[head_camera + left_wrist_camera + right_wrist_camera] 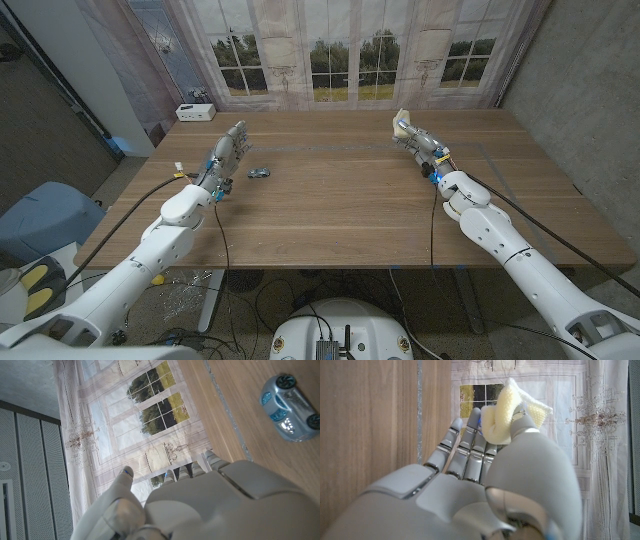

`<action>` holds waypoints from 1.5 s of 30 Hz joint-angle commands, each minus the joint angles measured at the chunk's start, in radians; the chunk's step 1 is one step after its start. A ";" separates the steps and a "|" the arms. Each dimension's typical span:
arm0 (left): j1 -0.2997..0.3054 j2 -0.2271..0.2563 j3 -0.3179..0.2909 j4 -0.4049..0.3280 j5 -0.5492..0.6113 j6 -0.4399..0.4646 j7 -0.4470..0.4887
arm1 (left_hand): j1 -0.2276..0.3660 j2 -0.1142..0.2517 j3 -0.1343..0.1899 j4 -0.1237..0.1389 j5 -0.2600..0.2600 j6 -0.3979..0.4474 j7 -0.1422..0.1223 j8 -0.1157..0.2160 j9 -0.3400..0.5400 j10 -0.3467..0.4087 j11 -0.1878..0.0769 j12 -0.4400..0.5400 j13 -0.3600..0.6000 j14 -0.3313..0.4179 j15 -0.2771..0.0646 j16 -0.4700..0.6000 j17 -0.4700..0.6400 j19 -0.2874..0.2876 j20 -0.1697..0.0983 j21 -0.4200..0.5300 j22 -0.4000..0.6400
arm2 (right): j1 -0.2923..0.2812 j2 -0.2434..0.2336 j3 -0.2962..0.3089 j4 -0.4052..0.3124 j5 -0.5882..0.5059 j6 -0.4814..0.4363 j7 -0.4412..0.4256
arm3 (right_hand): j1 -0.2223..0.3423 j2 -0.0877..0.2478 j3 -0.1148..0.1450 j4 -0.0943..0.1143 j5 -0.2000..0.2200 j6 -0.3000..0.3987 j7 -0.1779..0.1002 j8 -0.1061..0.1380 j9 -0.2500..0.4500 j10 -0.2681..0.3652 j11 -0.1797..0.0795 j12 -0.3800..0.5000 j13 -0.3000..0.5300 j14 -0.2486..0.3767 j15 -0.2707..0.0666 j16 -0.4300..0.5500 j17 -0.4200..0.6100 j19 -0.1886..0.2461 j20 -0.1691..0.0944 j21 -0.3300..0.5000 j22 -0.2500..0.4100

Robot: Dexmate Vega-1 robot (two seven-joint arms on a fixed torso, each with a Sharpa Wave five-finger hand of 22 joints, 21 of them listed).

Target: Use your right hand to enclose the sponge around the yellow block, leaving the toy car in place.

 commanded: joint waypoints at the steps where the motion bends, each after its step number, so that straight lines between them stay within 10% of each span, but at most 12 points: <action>1: 0.011 0.004 -0.005 -0.001 -0.008 0.002 -0.004 | 0.002 0.008 0.002 -0.008 0.007 -0.002 -0.005 0.002 0.002 -0.001 0.004 0.003 0.003 -0.015 0.010 0.005 0.005 0.000 0.008 -0.003 0.004 | -0.029 -0.011 0.001 -0.035 0.006 0.008 -0.014 | 0.034 0.046 0.021 0.012 0.004 0.145 -0.136 0.002 0.003 0.063 -0.067 0.008 0.003 0.011 -0.127 -0.006 0.004 0.009 -0.003 0.005 0.004; 19: 0.041 0.000 -0.010 -0.028 -0.007 0.023 0.046 | 0.002 0.010 0.002 -0.007 0.007 -0.002 -0.006 0.002 0.002 0.000 0.005 0.003 0.003 -0.017 0.015 0.004 0.006 -0.012 0.013 -0.007 0.004 | -0.012 -0.016 -0.004 -0.017 0.005 0.008 -0.003 | 0.033 0.043 0.028 0.010 0.004 0.147 -0.135 0.001 0.004 0.063 -0.063 0.012 -0.002 0.015 -0.126 -0.014 0.011 0.006 -0.003 0.014 0.007; 23: 0.035 0.002 -0.008 -0.027 -0.004 0.023 0.039 | 0.002 0.010 0.002 -0.007 0.007 -0.003 -0.006 0.002 0.002 0.000 0.002 0.003 0.003 -0.017 0.015 0.004 0.006 -0.011 0.014 -0.007 0.004 | -0.006 -0.011 -0.007 0.006 0.003 0.031 0.029 | -0.023 0.014 0.001 0.031 -0.001 0.046 -0.134 -0.045 0.000 -0.026 -0.044 -0.023 -0.016 -0.012 -0.096 -0.033 0.020 -0.011 0.021 0.020 0.010; 25: 0.033 0.001 -0.007 -0.024 -0.005 0.021 0.034 | 0.002 0.011 0.002 -0.007 0.007 -0.002 -0.005 0.002 0.002 -0.001 0.003 0.003 0.003 -0.017 0.015 0.004 0.006 -0.011 0.015 -0.007 0.004 | -0.008 -0.022 -0.011 -0.008 -0.017 0.020 0.001 | 0.012 0.048 0.035 0.012 0.006 0.128 -0.133 -0.011 0.006 0.035 -0.050 0.013 -0.006 0.003 -0.114 -0.036 0.029 -0.011 -0.003 0.032 0.013; 33: 0.022 0.002 -0.006 -0.012 -0.006 0.014 0.015 | 0.001 0.011 0.002 -0.008 0.007 -0.003 -0.007 0.002 0.002 -0.001 0.005 0.003 0.003 -0.018 0.015 0.004 0.006 -0.009 0.015 -0.006 0.004 | -0.016 -0.014 -0.007 -0.012 -0.004 0.031 0.012 | 0.018 0.049 0.047 0.008 0.006 0.141 -0.125 -0.002 0.012 0.032 -0.052 0.021 0.003 0.014 -0.116 -0.045 0.025 -0.010 -0.001 0.039 0.014; 36: 0.020 0.004 -0.006 -0.012 -0.006 0.007 0.006 | 0.001 0.011 0.002 -0.008 0.007 -0.003 -0.007 0.002 0.002 -0.001 0.005 0.003 0.003 -0.018 0.015 0.004 0.006 -0.009 0.015 -0.006 0.004 | -0.022 -0.014 -0.009 -0.012 -0.013 0.050 0.021 | -0.042 0.020 0.026 0.029 -0.002 0.046 -0.130 -0.044 0.005 -0.075 -0.022 -0.035 -0.026 -0.045 -0.085 -0.087 0.025 -0.020 0.018 0.051 0.016; 39: 0.022 0.012 -0.008 -0.018 -0.007 0.007 -0.004 | 0.001 0.011 0.002 -0.008 0.007 -0.003 -0.007 0.002 0.002 -0.001 0.005 0.003 0.003 -0.018 0.015 0.004 0.006 -0.008 0.015 -0.006 0.004 | -0.034 -0.038 -0.017 -0.023 -0.048 0.071 0.040 | -0.164 -0.036 -0.026 0.049 0.005 -0.282 -0.142 -0.137 -0.031 -0.409 -0.001 -0.225 -0.093 -0.254 -0.011 -0.214 -0.013 -0.113 0.049 0.046 0.011; 43: 0.015 0.021 -0.005 -0.012 -0.020 0.019 -0.032 | 0.001 0.011 0.002 -0.008 0.006 -0.003 -0.007 0.002 0.002 0.000 0.004 0.003 0.003 -0.018 0.015 0.004 0.006 -0.008 0.016 -0.006 0.004 | -0.056 -0.062 -0.016 -0.048 -0.086 0.087 0.025 | -0.287 -0.092 -0.092 0.064 0.015 -0.564 -0.145 -0.130 -0.055 -0.644 0.022 -0.400 -0.149 -0.508 0.036 -0.337 -0.072 -0.302 0.120 -0.032 -0.018; 45: 0.006 0.027 0.000 -0.001 -0.018 0.019 -0.053 | 0.001 0.011 0.002 -0.008 0.006 -0.003 -0.006 0.002 0.002 0.000 0.004 0.003 0.003 -0.018 0.015 0.004 0.006 -0.008 0.015 -0.006 0.004 | -0.069 -0.078 -0.016 -0.068 -0.111 0.095 0.013 | -0.321 -0.104 -0.109 0.071 0.018 -0.587 -0.148 -0.124 -0.057 -0.675 0.025 -0.429 -0.161 -0.564 0.052 -0.363 -0.094 -0.372 0.138 -0.066 -0.024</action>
